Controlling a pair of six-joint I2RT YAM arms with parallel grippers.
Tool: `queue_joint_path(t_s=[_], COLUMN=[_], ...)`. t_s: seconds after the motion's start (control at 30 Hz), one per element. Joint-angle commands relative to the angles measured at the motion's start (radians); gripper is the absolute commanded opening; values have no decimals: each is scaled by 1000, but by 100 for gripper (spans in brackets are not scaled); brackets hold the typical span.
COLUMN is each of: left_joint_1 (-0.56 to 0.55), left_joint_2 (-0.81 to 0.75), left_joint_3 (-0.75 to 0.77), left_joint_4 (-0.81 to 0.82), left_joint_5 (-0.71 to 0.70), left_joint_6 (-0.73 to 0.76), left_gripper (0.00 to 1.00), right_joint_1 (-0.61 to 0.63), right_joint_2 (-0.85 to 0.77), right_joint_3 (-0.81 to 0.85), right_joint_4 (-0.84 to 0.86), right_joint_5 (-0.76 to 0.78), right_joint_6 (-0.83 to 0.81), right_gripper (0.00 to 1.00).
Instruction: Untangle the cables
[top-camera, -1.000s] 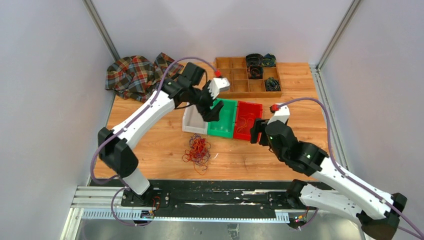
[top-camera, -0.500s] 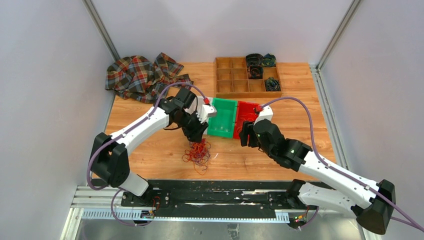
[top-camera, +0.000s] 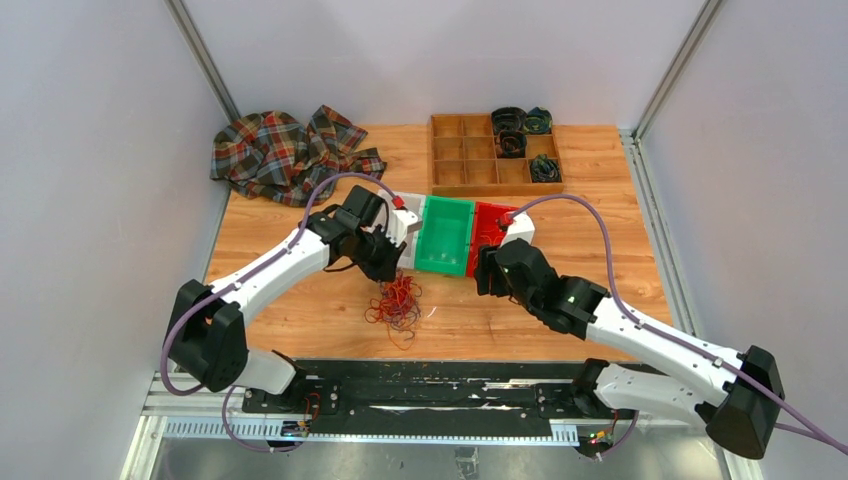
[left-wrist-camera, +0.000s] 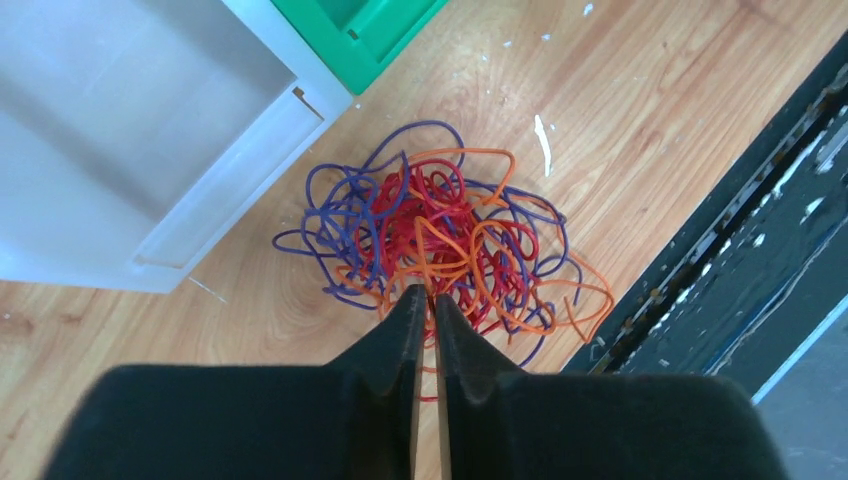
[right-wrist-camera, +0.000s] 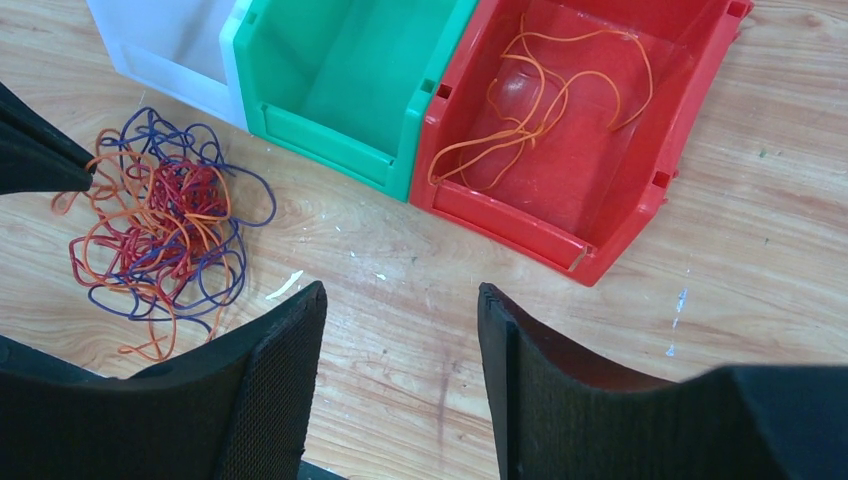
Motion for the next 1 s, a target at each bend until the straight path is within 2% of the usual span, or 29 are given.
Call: queue_joint_path(t_s=[0.0, 0.1, 0.37, 0.5, 0.67, 0.77, 0.97], left_joint_1=[6, 12, 58, 66, 65, 66, 66], left_joint_2=[-11, -8, -46, -100, -170, -184, -189], left_joint_3=[0, 26, 195, 259, 274, 305, 372], left_joint_4=[69, 58, -117, -196, -205, -216, -216], left_joint_5=[5, 10, 139, 208, 265, 303, 336], left_joint_6=[-44, -42, 35, 47, 11, -9, -67], left_gripper=[7, 1, 1, 1, 1, 1, 1], right_joint_1=[13, 15, 19, 33, 56, 74, 114], right_joint_2=[6, 2, -6, 10, 28, 62, 170], right_joint_3=[30, 35, 42, 50, 14, 11, 76], right_joint_4=[17, 15, 52, 150, 410, 550, 643], right_joint_5=[0, -2, -24, -81, -204, -248, -272], right_joint_6=[-23, -26, -51, -83, -139, -149, -142], right_gripper=[57, 55, 53, 62, 77, 78, 80])
